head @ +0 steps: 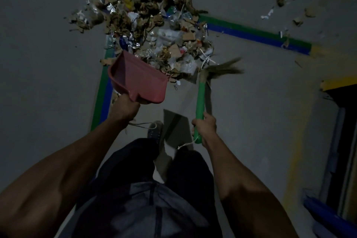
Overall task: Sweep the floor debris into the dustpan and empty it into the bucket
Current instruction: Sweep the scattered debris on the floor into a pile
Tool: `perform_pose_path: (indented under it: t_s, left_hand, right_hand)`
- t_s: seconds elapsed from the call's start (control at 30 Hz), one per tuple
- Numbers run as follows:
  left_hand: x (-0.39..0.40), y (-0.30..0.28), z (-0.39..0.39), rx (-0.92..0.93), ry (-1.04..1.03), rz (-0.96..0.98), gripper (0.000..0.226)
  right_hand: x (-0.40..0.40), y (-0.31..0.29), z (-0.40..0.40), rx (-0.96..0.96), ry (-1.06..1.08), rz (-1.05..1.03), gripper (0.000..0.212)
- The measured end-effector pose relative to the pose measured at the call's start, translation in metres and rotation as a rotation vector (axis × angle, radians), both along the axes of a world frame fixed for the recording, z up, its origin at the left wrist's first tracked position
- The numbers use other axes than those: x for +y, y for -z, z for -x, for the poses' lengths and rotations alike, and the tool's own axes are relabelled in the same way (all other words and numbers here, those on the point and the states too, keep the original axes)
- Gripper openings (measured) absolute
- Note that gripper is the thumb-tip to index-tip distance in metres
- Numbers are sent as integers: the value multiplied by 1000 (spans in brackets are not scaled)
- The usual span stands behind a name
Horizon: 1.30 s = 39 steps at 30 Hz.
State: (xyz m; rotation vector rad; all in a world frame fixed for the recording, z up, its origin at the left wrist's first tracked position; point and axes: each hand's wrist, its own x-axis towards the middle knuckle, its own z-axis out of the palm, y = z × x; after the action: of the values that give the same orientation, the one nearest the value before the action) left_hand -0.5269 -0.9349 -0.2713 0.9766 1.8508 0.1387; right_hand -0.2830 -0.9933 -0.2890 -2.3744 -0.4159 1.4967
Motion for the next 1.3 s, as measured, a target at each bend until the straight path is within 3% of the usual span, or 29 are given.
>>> perform_pose_path:
  t_s: [0.3,0.5,0.63,0.73,0.9,1.1,1.3]
  left_hand:
    - [33,7,-7,79,-138,13,9]
    - [60,17,-31,104,-275,-23,10]
    - [76,18,-46,71,-374,-17,18]
    - [87,17,-60,91,-449,10,18]
    - [104,1,-82,118,-392,53,10]
    - [113,-15,-95,68,-340,27,7]
    - [104,-17,-94,115,-352,54,27]
  right_hand:
    - [152,6,8,-21,-290,-40,24]
    - [245,12,0,-10,-498,-75,45]
    - [290,4,-9,-17,-585,-97,45]
    - [289,-7,-21,-32,-552,-142,41]
    - [231,-28,-53,-75,-446,-135,44]
    - [177,-30,-76,-88,-256,23,66]
    - [170,-20,-69,-106,-417,157,40]
